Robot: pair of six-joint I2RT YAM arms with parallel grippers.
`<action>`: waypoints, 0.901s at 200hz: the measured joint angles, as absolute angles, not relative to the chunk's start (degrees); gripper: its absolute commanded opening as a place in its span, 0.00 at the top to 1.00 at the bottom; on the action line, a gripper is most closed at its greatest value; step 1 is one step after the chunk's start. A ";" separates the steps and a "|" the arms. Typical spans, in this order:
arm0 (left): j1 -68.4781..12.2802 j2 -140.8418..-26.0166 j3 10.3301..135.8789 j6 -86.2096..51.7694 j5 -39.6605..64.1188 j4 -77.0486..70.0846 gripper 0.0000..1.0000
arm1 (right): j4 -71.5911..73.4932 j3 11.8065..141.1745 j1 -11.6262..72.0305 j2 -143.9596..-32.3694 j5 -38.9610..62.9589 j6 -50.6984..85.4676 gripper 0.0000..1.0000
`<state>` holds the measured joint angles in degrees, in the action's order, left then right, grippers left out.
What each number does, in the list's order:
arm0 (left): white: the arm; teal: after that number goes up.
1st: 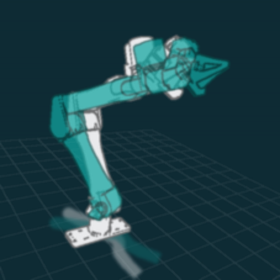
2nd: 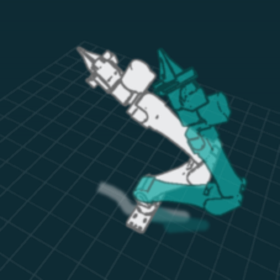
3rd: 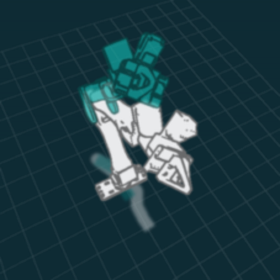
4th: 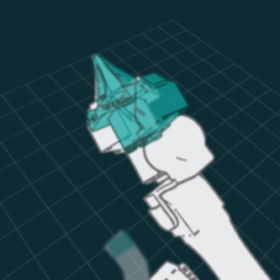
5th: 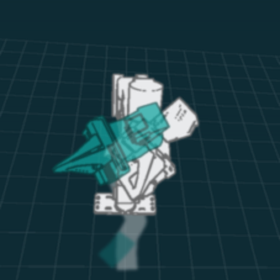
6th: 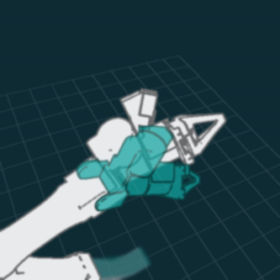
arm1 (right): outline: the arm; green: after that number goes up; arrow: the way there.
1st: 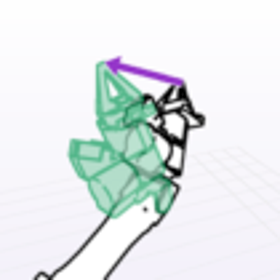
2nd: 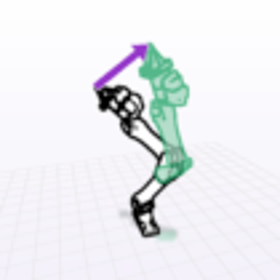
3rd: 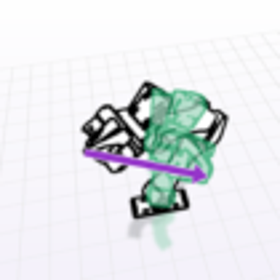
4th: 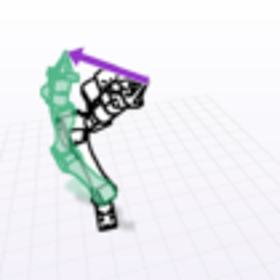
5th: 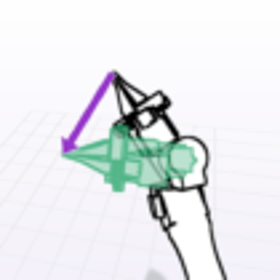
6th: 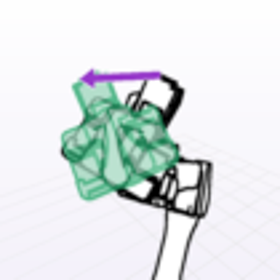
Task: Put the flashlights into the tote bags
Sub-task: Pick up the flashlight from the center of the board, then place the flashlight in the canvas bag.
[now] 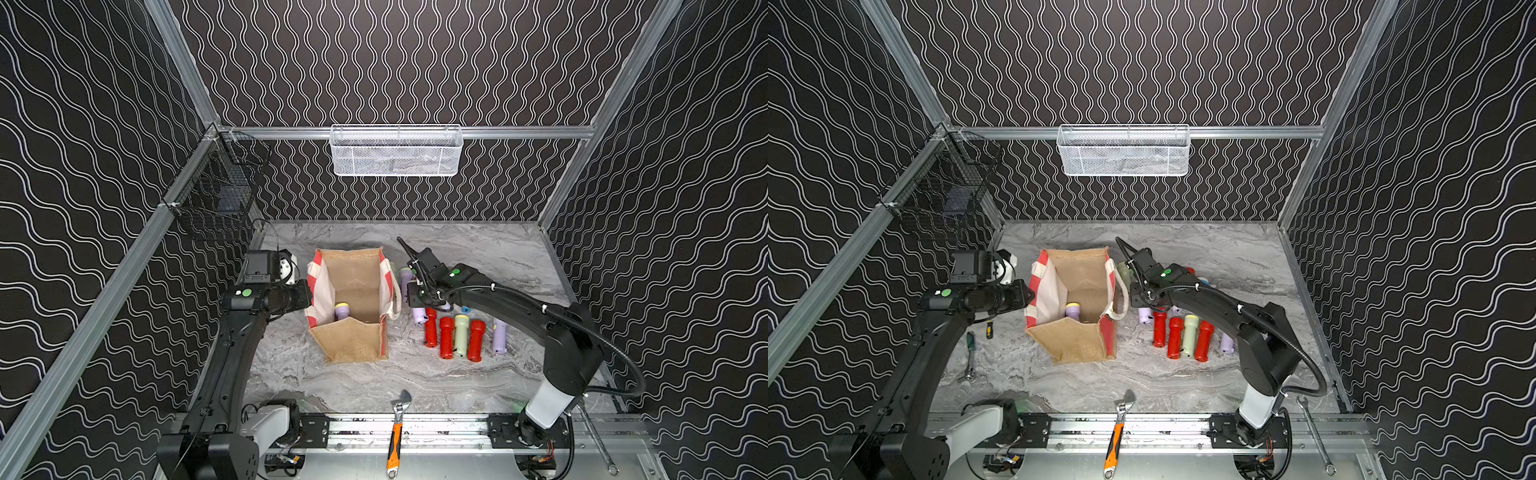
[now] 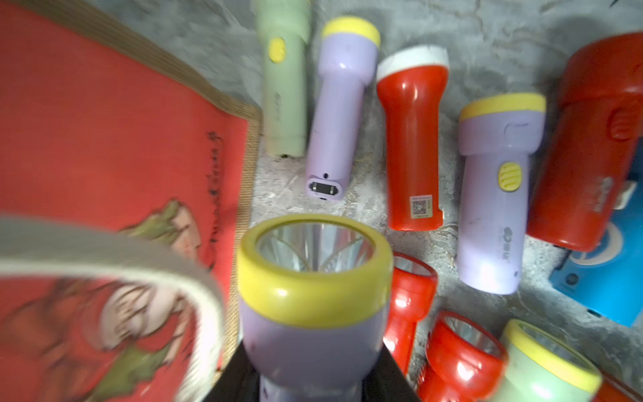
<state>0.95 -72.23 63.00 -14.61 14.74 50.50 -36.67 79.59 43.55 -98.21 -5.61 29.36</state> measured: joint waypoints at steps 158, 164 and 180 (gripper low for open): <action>0.95 -71.90 62.78 -14.63 15.46 50.22 0.78 | -28.27 102.43 47.29 -97.67 8.58 29.34 0.86; 0.95 -71.88 62.78 -14.63 15.49 50.22 0.78 | -28.25 103.79 47.92 -99.02 9.19 29.32 0.86; 0.95 -71.66 62.78 -14.63 15.53 50.22 0.78 | -28.03 106.98 49.25 -102.37 10.46 29.30 0.86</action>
<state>0.95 -71.66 62.78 -14.63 15.53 50.22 -28.03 106.98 49.25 -102.37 10.46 29.30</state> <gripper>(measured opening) 0.219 0.364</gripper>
